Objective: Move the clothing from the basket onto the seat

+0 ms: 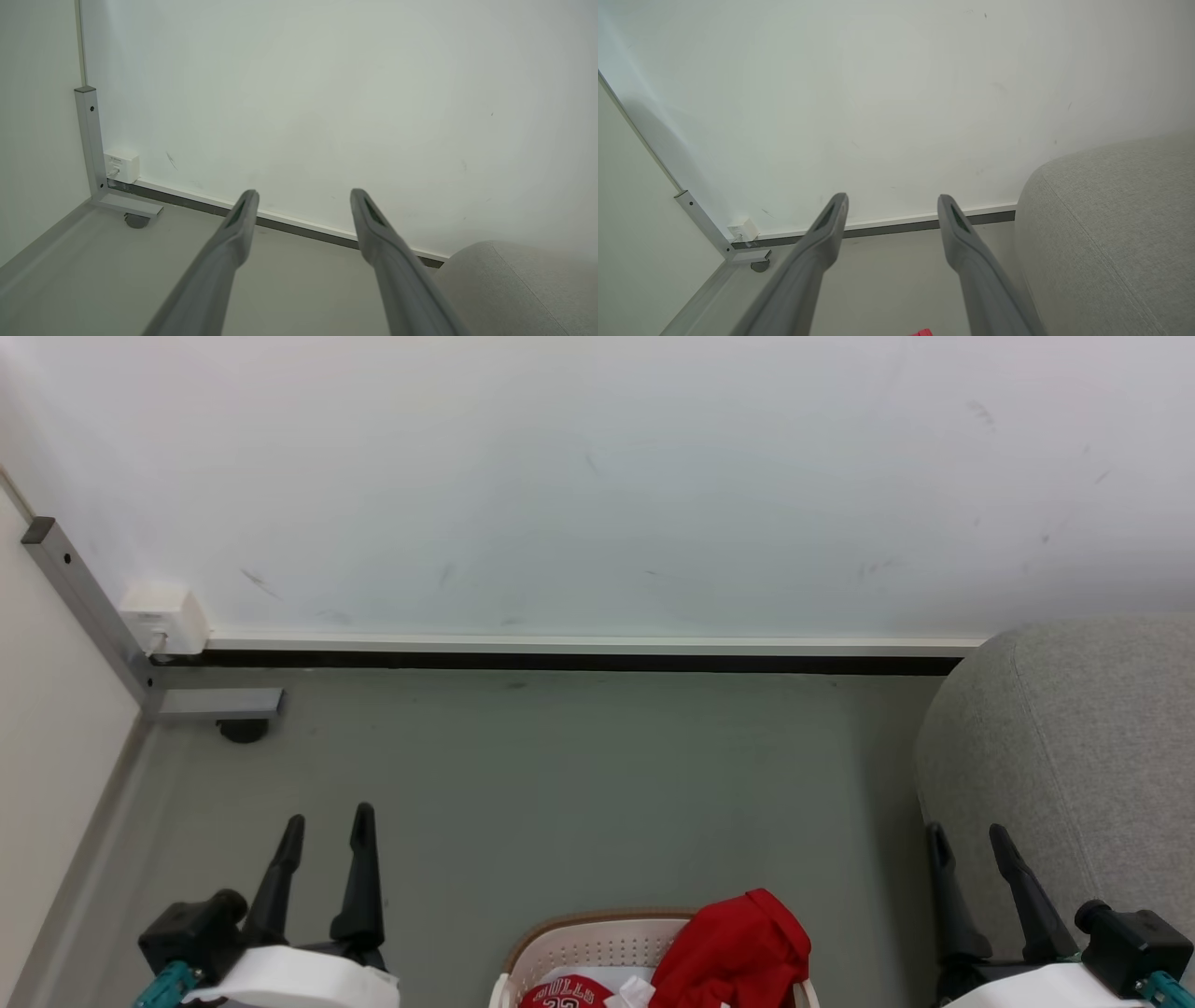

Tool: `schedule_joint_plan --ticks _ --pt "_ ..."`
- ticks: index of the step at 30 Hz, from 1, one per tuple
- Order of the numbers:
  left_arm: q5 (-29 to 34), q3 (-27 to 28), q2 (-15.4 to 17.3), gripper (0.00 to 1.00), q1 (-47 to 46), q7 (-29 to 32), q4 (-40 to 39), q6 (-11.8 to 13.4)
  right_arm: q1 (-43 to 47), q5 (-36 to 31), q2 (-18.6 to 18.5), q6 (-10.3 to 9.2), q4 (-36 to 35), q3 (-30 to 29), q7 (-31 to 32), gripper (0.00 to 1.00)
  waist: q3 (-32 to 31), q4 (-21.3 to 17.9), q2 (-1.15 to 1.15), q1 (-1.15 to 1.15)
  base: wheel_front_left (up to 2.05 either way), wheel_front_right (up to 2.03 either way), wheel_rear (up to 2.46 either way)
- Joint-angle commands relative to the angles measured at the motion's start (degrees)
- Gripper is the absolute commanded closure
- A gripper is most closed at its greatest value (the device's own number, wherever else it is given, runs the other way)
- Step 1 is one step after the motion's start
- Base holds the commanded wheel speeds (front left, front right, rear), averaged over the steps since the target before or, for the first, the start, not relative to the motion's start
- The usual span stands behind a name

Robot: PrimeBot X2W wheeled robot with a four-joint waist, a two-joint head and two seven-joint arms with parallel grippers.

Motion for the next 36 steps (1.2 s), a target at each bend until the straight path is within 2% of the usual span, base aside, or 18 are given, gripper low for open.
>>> schedule_joint_plan --ticks 1,36 --pt "1.56 0.04 0.31 0.0 -0.11 -0.69 -0.61 -0.07 -0.87 -0.97 -0.58 -0.07 -0.51 0.04 -0.41 0.0 0.0 -0.01 0.0 0.0 0.0 0.0 0.0" --pt "15.43 2.47 -1.61 0.0 0.12 -4.55 -1.92 -3.4 -0.19 -13.43 -0.66 -0.09 -2.61 1.43 -4.4 0.0 0.14 -0.36 0.0 0.0 0.0 0.0 0.0"
